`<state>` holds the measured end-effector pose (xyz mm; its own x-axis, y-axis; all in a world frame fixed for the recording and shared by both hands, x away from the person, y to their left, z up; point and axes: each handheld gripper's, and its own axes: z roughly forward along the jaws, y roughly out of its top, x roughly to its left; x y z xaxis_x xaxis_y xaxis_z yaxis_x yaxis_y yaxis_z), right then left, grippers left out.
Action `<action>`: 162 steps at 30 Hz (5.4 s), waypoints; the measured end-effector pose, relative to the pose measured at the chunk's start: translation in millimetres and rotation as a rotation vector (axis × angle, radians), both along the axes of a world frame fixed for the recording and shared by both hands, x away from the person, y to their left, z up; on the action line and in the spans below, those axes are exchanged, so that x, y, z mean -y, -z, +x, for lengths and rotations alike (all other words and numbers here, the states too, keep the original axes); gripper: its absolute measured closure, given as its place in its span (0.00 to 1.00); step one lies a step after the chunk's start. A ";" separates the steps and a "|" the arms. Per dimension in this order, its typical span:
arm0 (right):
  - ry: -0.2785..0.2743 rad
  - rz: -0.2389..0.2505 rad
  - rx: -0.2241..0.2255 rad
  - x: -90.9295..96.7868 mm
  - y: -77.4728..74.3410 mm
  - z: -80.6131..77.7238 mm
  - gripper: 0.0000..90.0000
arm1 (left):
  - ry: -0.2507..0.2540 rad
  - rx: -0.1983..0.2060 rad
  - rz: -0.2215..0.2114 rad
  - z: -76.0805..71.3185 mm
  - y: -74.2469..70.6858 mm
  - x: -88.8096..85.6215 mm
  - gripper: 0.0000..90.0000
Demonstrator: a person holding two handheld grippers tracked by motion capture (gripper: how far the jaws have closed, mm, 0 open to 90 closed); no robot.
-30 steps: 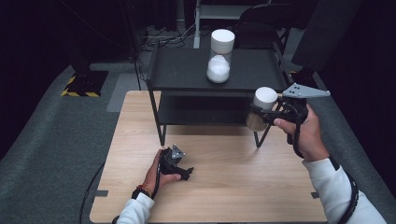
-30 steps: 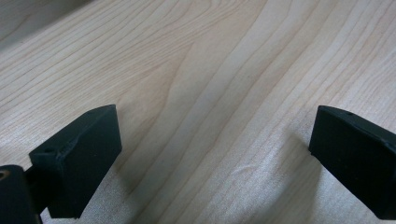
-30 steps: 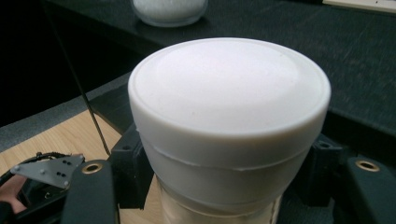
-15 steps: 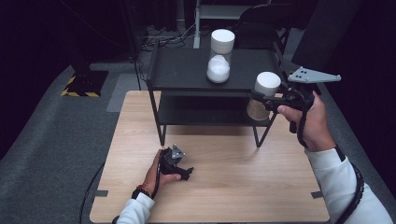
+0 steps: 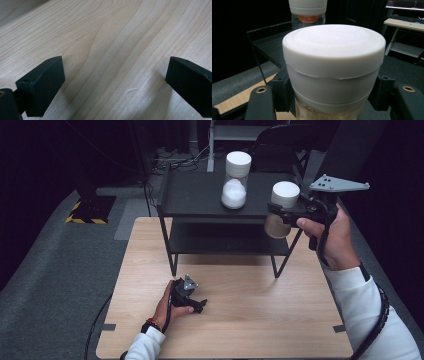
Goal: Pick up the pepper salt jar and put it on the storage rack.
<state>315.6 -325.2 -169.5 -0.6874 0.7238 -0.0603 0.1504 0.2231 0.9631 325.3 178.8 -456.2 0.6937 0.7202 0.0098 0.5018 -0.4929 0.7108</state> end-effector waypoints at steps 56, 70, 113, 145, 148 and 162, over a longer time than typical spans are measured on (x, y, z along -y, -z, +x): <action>0.094 0.097 0.025 -29.8 -5.0 60.9 0.37 | 0.002 0.000 0.004 0.2 -0.3 0.1 0.03; 0.096 0.060 0.035 -32.1 -6.9 58.2 0.32 | 0.001 0.002 0.005 0.0 -0.3 0.2 0.03; 0.114 -0.056 0.117 -3.3 44.1 -14.7 0.01 | 0.002 0.001 0.006 0.1 -0.5 0.2 0.03; 0.085 -0.130 0.046 17.8 131.7 -34.6 0.01 | 0.001 0.002 0.006 0.0 -0.5 0.2 0.03; 0.080 -0.145 0.045 17.6 137.9 -36.0 0.01 | 0.001 0.001 0.006 0.1 -0.5 0.2 0.03; 0.068 -0.165 0.016 25.5 178.2 -46.7 0.01 | 0.001 0.001 0.006 0.1 -0.5 0.2 0.03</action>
<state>268.9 -350.7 -347.7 -0.6354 0.7478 -0.1927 0.1552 0.3681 0.9167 325.4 178.6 -455.7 0.6947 0.7192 0.0143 0.5005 -0.4975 0.7085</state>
